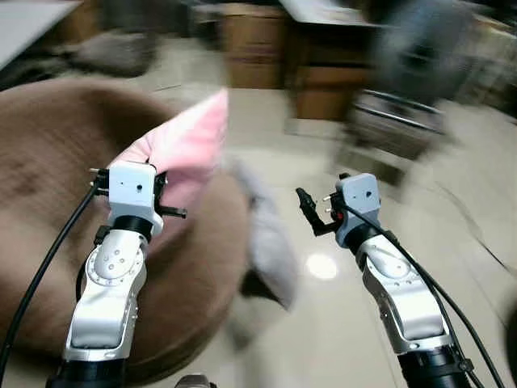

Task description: Move the pillow to the sofa from floor

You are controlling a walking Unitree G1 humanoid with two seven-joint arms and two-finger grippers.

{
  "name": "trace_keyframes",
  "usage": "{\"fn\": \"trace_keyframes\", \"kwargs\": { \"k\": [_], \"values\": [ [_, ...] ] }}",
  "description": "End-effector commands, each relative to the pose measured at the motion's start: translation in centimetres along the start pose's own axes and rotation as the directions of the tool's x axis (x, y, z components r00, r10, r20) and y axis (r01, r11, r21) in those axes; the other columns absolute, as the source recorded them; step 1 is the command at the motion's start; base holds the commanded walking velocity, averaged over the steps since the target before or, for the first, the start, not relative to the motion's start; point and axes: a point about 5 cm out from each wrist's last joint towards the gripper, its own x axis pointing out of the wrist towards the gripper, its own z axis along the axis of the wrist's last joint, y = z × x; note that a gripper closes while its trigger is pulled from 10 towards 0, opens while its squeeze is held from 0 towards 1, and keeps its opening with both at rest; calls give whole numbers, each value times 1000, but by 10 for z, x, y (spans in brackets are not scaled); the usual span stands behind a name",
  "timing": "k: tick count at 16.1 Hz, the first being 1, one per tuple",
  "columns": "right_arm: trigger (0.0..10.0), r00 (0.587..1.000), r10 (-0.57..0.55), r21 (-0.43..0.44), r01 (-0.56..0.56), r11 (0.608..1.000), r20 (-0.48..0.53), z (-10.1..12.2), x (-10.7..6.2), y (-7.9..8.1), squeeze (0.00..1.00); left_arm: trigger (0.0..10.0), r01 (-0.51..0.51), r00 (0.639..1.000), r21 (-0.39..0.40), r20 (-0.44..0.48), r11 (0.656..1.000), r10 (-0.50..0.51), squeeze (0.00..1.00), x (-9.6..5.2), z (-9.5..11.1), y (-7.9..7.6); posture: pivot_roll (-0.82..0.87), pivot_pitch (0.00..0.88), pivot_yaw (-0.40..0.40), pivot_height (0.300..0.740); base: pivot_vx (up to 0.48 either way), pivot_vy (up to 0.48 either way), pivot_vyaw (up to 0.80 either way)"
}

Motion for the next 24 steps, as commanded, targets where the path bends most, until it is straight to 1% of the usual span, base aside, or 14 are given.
{"fn": "trace_keyframes", "kwargs": {
  "k": [1,5,6,8,10,11,13,15,20,22,23,24],
  "values": [
    [10000,999,49,-5,-49,999,15,4,3,9,0,10000,-20,999,7,48,1000,20,0,-1,9,7,101,0,-84,740,356,0,800],
    [10000,998,63,2,-63,998,10,2,6,11,0,10000,-25,999,18,38,1000,25,0,-3,8,11,111,0,-89,740,350,0,800],
    [10000,999,52,28,-52,998,6,1,5,8,0,10000,-9,999,16,31,1000,8,0,-3,7,9,109,0,-87,740,0,0,0],
    [10000,999,33,29,-33,999,-1,-1,3,4,0,10000,34,999,16,27,999,-34,0,-2,7,3,99,0,-70,740,0,0,0],
    [10000,1000,14,31,-13,999,-6,-2,2,1,0,10000,39,999,16,21,999,-39,0,-1,6,2,98,0,-67,740,0,0,0],
    [10000,1000,-21,35,21,999,-14,-4,1,-4,0,10000,46,999,18,24,999,-46,0,0,7,1,98,0,-67,740,0,247,0],
    [10000,998,-63,35,64,997,-20,-6,1,-10,0,10000,58,998,31,23,998,-59,0,2,8,1,89,0,-50,740,0,407,0],
    [10000,996,-81,34,82,996,-21,-5,-1,-11,0,10000,60,998,36,17,998,-61,0,5,7,1,77,0,-40,740,0,396,0],
    [10000,995,-96,35,97,995,-32,-8,-4,-12,0,10000,71,997,30,10,997,-71,0,5,5,-3,74,0,-39,740,0,380,0],
    [10000,995,-97,33,98,995,-33,-8,-4,-12,0,10000,27,1000,96,-4,995,-26,0,8,5,-1,72,0,-43,740,0,-122,0],
    [10000,995,-91,29,92,995,-36,-8,-4,-12,0,10000,15,1000,66,-6,998,-14,0,9,4,0,73,0,-46,740,0,-480,0],
    [10000,995,-88,27,89,996,-38,-8,-4,-12,0,10000,12,1000,60,-7,998,-11,0,9,4,0,71,0,-46,740,0,-349,0]
  ]
}}
